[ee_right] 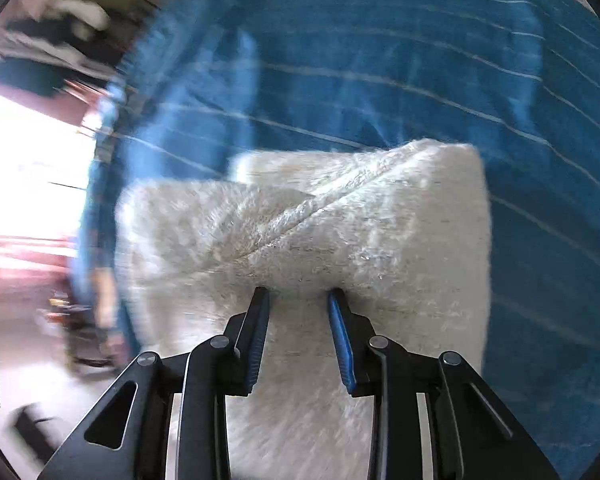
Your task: Fold large clothes
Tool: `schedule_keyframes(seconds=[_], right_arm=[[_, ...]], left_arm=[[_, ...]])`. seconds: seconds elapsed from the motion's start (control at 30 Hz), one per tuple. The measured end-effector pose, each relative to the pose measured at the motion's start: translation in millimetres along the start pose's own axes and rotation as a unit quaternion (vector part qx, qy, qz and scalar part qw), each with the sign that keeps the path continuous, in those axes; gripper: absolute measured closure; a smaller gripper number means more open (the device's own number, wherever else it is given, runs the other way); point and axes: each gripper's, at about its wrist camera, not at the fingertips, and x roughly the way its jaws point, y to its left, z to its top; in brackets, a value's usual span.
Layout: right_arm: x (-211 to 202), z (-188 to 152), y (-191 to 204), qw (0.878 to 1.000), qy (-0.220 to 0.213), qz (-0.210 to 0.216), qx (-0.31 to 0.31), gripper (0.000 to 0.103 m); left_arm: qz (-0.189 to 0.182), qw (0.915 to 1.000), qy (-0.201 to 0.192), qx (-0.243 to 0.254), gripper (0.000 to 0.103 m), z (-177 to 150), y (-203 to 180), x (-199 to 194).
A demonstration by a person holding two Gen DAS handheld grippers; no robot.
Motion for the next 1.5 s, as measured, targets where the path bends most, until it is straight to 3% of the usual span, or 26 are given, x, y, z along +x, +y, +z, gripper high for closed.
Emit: schedule_keyframes(seconds=[0.13,0.17,0.2,0.27,0.3,0.33,0.43,0.5,0.53,0.67,0.7,0.73,0.77,0.83,0.9,0.97,1.07,1.27,1.5], right_arm=[[4.2,20.4,13.6,1.0,0.009,-0.025,-0.011,0.07],[-1.3,20.3,10.9,1.0,0.014,-0.013,-0.011,0.069],[-12.4,19.8,4.3,0.999,0.02,0.025,-0.006,0.067],[-40.3,8.5,-14.9,0.993,0.018,0.114,0.012,0.043],[-50.8,2.8,-26.1,0.991,0.011,0.132,0.025,0.038],[-63.4,-4.9,-43.4,0.991,-0.002,0.129,0.04,0.026],[-72.4,-28.4,-92.3,0.988,-0.009,0.138,0.064,0.021],[-50.0,-41.3,-125.7,0.984,0.014,0.157,0.082,0.021],[-38.3,-45.7,-136.8,0.981,0.023,0.172,0.091,0.021],[19.0,-52.3,-155.7,0.942,0.067,0.308,0.118,0.021],[29.5,-50.3,-152.5,0.937,0.071,0.321,0.116,0.021],[41.2,-46.3,-146.2,0.932,0.077,0.336,0.107,0.019],[49.4,-42.1,-140.1,0.927,0.077,0.353,0.101,0.016],[60.5,-33.3,-126.6,0.923,0.073,0.367,0.092,0.016],[63.9,-25.4,-111.0,0.925,0.057,0.367,0.082,0.018],[61.9,-23.9,-104.4,0.919,0.042,0.382,0.091,0.037],[48.4,-24.8,-93.8,0.91,0.019,0.399,0.109,0.049],[4.5,-19.1,-57.6,0.898,-0.016,0.415,0.143,0.053],[-55.1,39.1,-27.0,0.885,-0.08,0.425,0.173,0.053]], left_arm=[[-0.032,0.9995,0.002,0.0,0.01,6.3,-3.8,10.4],[-0.046,0.9989,0.008,-0.008,0.01,3.6,-5.1,8.0],[-0.051,0.9985,0.013,-0.016,0.01,-3.4,-1.6,4.9],[-0.069,0.9962,0.031,-0.042,0.01,-11.9,-4.2,6.3],[-0.086,0.9928,0.046,-0.069,0.01,-23.4,1.2,9.2],[-0.099,0.9893,0.056,-0.091,0.01,-29.9,1.7,14.2],[-0.121,0.9726,0.097,-0.173,0.01,-62.8,19.8,37.9],[-0.144,0.957,0.102,-0.23,0.01,-75.9,30.6,55.1],[-0.166,0.9445,0.1,-0.265,0.01,-76.5,35.9,67.4],[-0.217,0.9091,0.078,-0.347,0.011,-61.9,51.8,100.0],[-0.22,0.9056,0.064,-0.357,0.014,-56.4,55.6,103.0],[-0.226,0.9033,0.053,-0.361,0.033,-52.1,58.8,103.8],[-0.229,0.9046,0.047,-0.356,0.052,-42.5,62.7,106.4],[-0.229,0.9099,0.046,-0.343,0.067,-33.7,66.0,108.2],[-0.226,0.9205,0.047,-0.315,0.072,-25.1,66.9,107.8],[-0.222,0.9265,0.05,-0.299,0.077,-20.5,66.7,105.2],[-0.228,0.9305,0.057,-0.281,0.081,-4.5,74.8,96.5],[-0.249,0.9346,0.075,-0.242,0.081,38.1,69.7,78.1],[-0.313,0.9291,0.084,-0.179,0.081,147.5,28.2,66.1]])
